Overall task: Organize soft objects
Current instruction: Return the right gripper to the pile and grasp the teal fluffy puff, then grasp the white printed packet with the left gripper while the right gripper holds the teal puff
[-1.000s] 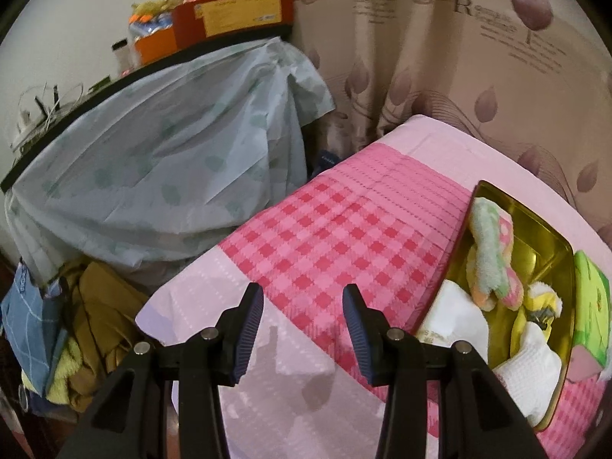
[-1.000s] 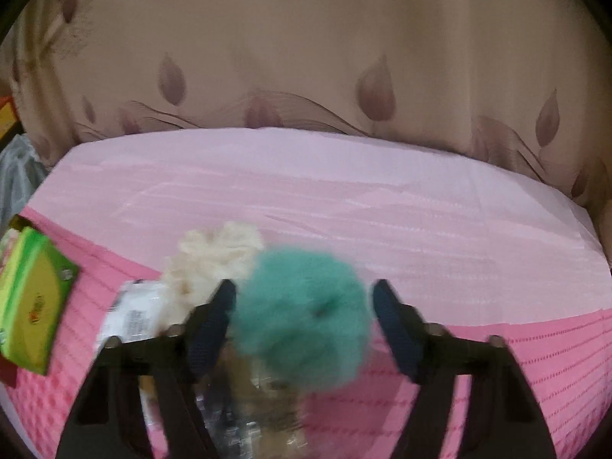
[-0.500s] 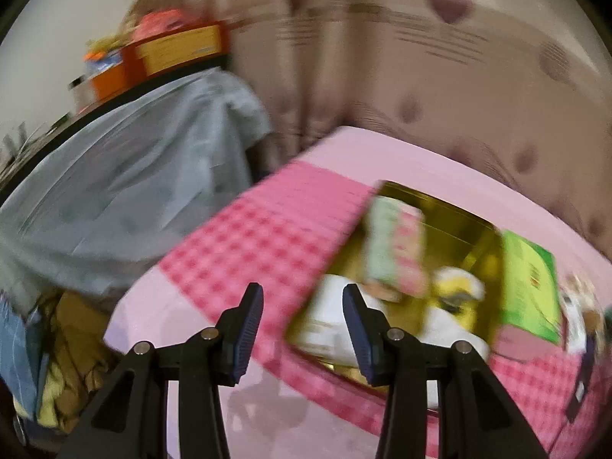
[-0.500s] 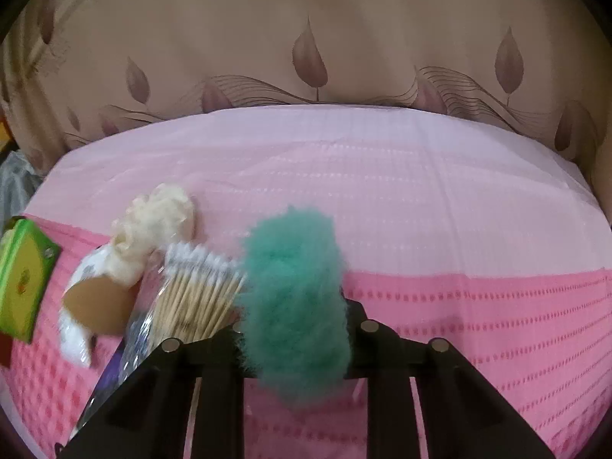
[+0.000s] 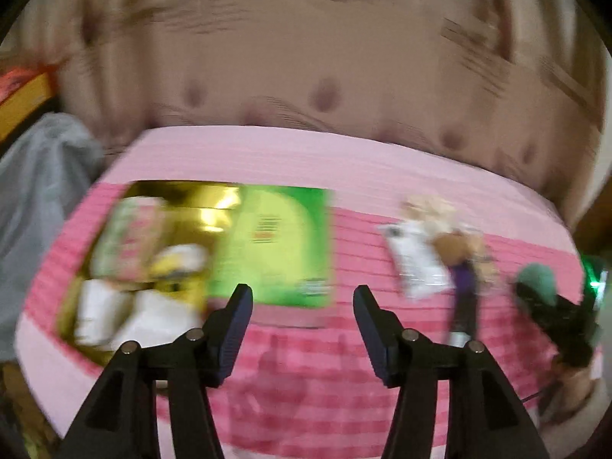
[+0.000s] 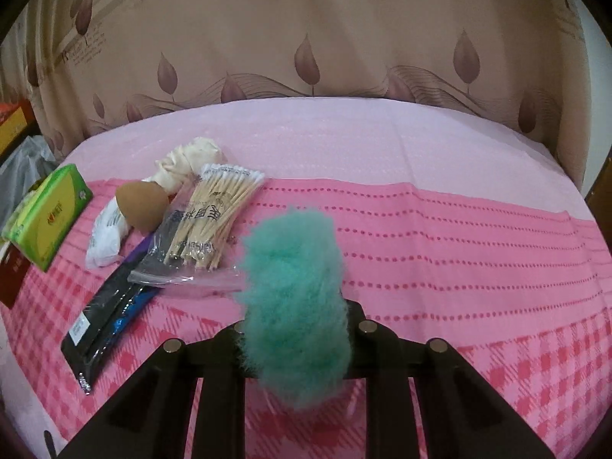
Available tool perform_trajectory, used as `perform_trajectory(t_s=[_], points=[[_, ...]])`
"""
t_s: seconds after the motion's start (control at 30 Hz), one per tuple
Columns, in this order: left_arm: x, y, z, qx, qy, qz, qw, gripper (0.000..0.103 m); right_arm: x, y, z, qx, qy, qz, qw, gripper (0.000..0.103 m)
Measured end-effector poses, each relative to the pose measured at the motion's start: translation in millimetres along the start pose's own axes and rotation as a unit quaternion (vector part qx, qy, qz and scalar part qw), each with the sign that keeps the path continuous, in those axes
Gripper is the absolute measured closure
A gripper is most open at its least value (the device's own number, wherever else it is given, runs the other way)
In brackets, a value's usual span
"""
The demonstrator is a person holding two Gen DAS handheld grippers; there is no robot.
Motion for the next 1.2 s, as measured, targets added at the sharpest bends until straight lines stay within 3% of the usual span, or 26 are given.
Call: perform_trajectory(t_s=[0.17,0.33,0.5,0.83,1.2], points=[[42.9,21.4,61.2,0.021,-0.055,-0.049,0.9970,0.045,7.1,-1.5,5.0,0.012,0.012,-0.019,1.000,0.085],[84.7,32.3,94.7,0.001,-0.096,-0.107,0.9896,0.045,8.8,-0.9,9.3,0.024,0.024,-0.020,0.999,0.084],[111.4,36.8,112.3,0.022,-0.071,-0.131,0.9886,0.045,10.5,-0.1,16.8,0.046,0.048,-0.023,0.998,0.083],[140.2,47.2,111.0,0.004,-0.038,-0.136,0.9899,0.044,12.4,1.0,27.2,0.077,0.081,-0.024,0.993,0.083],[144.6,40.7,99.1,-0.008,-0.036,-0.131,0.9907,0.041,12.7,1.8,28.6,0.080,0.086,-0.025,0.993,0.082]])
Point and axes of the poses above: each gripper's, at about its wrist camera, not at the fingertips, and x roughly the way its jaws point, z to its right, y to its top, the point moved 1 cm from there along x, roughly the way its jaws point, and after that the axes turned 6 degrees about x, right-handed, at the moved point
